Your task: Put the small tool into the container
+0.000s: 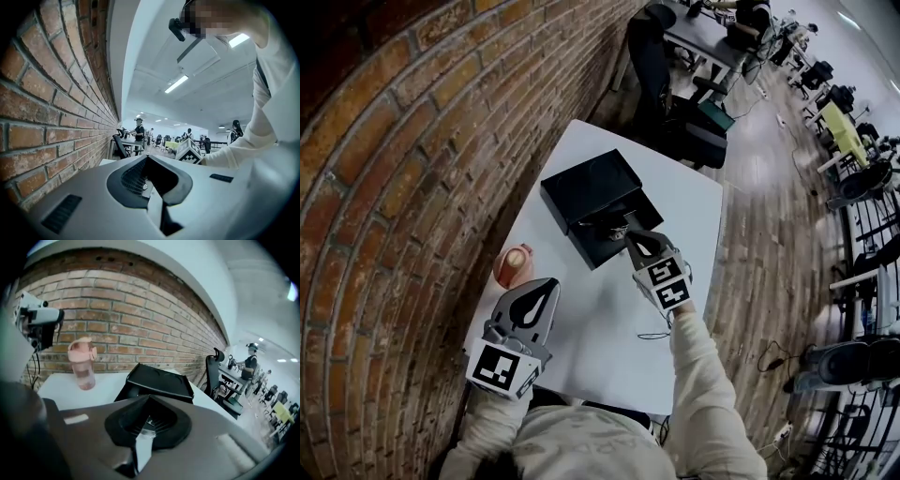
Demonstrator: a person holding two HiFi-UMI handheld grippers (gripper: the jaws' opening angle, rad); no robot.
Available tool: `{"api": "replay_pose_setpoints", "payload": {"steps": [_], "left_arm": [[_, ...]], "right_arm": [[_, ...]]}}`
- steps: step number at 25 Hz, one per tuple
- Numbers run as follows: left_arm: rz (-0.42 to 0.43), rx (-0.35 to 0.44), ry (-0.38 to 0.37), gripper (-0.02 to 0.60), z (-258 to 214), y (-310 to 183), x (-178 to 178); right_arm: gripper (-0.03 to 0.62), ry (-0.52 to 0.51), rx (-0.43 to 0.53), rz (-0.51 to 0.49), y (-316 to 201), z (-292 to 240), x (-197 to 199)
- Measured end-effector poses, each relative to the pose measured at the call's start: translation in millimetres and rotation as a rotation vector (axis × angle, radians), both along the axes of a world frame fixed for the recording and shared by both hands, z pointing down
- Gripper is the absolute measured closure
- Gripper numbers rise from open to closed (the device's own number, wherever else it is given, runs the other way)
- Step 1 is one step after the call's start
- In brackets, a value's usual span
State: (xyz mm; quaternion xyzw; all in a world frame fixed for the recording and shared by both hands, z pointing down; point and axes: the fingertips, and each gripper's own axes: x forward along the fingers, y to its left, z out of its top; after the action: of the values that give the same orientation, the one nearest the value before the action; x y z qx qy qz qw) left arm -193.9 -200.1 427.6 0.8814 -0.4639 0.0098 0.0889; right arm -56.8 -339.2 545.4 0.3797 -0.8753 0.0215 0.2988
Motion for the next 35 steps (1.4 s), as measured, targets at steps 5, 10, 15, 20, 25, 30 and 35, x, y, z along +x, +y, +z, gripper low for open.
{"api": "replay_pose_setpoints", "payload": {"steps": [5, 10, 15, 20, 25, 30, 35], "left_arm": [[-0.012, 0.022, -0.007, 0.577, -9.0, -1.3, -0.7], [-0.010, 0.044, -0.012, 0.577, -21.1, 3.3, 10.4], [-0.013, 0.059, -0.030, 0.577, -31.3, 12.0, 23.5], [-0.020, 0.072, -0.033, 0.577, -40.8, 21.1, 33.4], [-0.033, 0.088, -0.031, 0.577, -50.7, 30.0, 41.4], [-0.039, 0.109, -0.032, 0.577, -63.0, 39.4, 50.9], [-0.050, 0.131, -0.026, 0.577, -75.7, 48.3, 59.4]], "right_arm": [[0.585, -0.189, 0.070, 0.074, 23.0, -46.7, 6.3], [0.585, -0.296, 0.144, 0.115, 48.9, -83.8, 17.5], [0.585, -0.354, 0.183, 0.143, 75.1, -111.0, 29.6], [0.585, -0.387, 0.227, 0.158, 98.3, -138.3, 42.3], [0.585, -0.416, 0.259, 0.161, 123.7, -156.6, 52.6], [0.585, -0.437, 0.291, 0.167, 144.5, -175.9, 62.1], [0.585, -0.440, 0.320, 0.171, 162.8, -193.1, 74.7]]}}
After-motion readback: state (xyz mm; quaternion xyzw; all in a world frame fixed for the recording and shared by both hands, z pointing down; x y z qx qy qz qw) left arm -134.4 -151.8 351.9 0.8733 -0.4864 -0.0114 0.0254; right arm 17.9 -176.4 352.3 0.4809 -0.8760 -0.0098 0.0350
